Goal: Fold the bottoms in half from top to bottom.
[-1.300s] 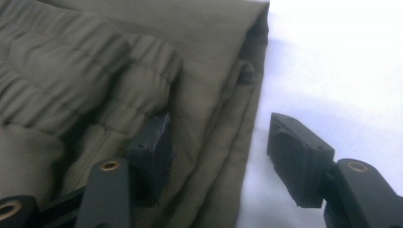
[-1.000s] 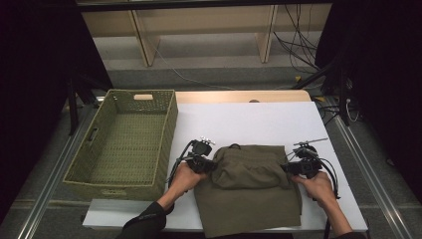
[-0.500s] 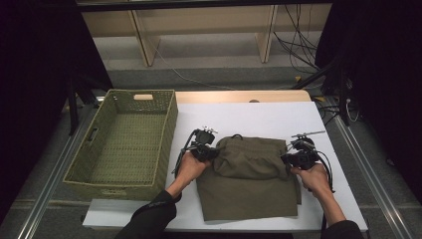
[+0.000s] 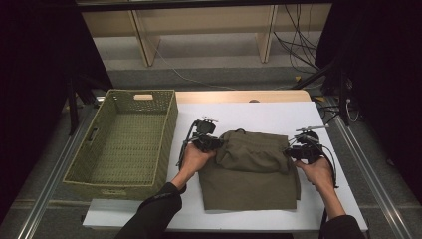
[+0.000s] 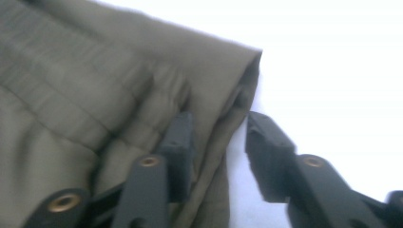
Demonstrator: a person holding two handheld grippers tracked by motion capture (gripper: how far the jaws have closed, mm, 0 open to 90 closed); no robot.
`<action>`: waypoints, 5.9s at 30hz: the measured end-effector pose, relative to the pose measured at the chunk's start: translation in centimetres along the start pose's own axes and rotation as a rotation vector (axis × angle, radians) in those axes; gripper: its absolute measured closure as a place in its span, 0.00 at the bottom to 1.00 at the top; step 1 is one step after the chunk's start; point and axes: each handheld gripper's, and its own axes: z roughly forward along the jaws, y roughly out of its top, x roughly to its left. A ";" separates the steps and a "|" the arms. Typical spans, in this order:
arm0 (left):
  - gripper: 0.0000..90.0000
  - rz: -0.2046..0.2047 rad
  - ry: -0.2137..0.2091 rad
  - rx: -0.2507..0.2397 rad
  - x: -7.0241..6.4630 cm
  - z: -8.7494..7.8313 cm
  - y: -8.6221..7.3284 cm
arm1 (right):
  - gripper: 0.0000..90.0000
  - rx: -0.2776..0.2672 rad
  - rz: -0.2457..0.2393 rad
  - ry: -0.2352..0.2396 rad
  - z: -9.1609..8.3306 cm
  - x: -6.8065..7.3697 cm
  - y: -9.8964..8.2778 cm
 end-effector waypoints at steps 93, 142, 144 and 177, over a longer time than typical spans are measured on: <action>0.99 0.236 -0.265 0.123 -5.4 -3.5 -5.6 | 0.59 -0.207 -0.134 0.291 -9.4 3.4 -5.0; 0.36 0.090 -0.078 0.020 -2.1 -5.6 -7.3 | 0.95 0.158 -0.012 0.061 -1.4 3.0 -6.0; 0.36 0.086 -0.076 0.016 -2.0 -5.7 -7.2 | 0.96 0.155 -0.031 0.071 -1.5 2.7 -5.8; 0.84 0.250 0.168 0.145 -1.6 4.7 -0.8 | 0.85 0.103 -0.041 0.010 -1.7 -1.5 -4.3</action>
